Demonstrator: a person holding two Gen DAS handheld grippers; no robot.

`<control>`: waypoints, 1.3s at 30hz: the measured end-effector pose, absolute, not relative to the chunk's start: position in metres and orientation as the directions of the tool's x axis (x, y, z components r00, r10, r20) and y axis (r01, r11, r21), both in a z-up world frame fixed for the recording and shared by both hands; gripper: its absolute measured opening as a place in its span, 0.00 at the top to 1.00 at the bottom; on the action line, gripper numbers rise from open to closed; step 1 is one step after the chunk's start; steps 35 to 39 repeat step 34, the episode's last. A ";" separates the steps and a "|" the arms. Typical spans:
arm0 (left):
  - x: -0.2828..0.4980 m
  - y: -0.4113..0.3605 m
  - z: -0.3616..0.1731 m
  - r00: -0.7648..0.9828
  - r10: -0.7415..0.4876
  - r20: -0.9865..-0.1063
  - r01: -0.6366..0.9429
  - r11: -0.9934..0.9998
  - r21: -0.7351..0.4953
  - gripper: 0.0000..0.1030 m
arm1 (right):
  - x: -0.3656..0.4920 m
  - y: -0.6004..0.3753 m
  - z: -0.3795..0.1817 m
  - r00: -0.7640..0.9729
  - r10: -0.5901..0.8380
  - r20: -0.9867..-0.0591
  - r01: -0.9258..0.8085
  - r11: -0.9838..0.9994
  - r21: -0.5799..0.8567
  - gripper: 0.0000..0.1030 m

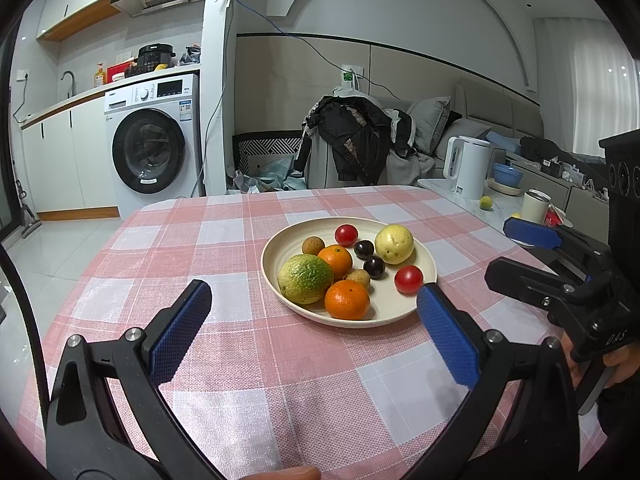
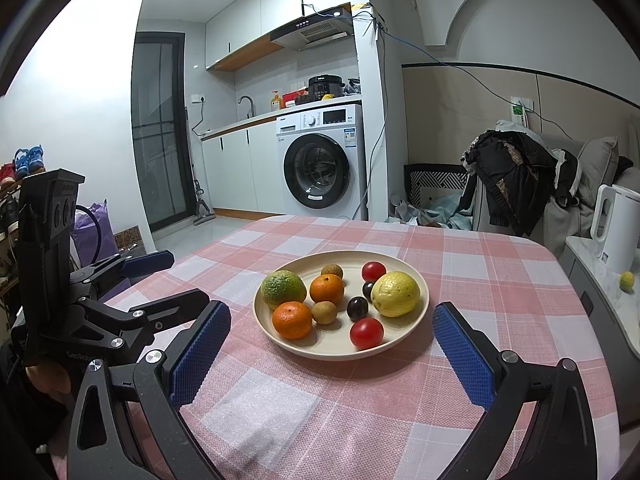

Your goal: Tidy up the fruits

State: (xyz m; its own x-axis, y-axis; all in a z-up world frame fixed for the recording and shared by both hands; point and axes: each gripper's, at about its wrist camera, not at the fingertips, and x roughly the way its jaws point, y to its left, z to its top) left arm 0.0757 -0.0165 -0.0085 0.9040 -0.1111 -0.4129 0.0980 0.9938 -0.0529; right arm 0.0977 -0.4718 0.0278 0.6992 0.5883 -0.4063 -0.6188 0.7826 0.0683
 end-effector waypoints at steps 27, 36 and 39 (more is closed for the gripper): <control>0.075 -0.019 -0.009 0.905 -0.114 -0.410 0.103 0.994 -0.049 0.00 | 0.098 -0.471 0.027 0.698 0.589 -0.406 -0.620 0.782 0.068 0.00; 0.075 -0.020 -0.005 0.908 -0.115 -0.404 0.106 0.993 -0.045 0.00 | 0.099 -0.469 0.027 0.692 0.595 -0.408 -0.629 0.775 0.063 0.00; 0.075 -0.020 -0.005 0.908 -0.115 -0.404 0.106 0.993 -0.045 0.00 | 0.099 -0.469 0.027 0.692 0.595 -0.408 -0.629 0.775 0.063 0.00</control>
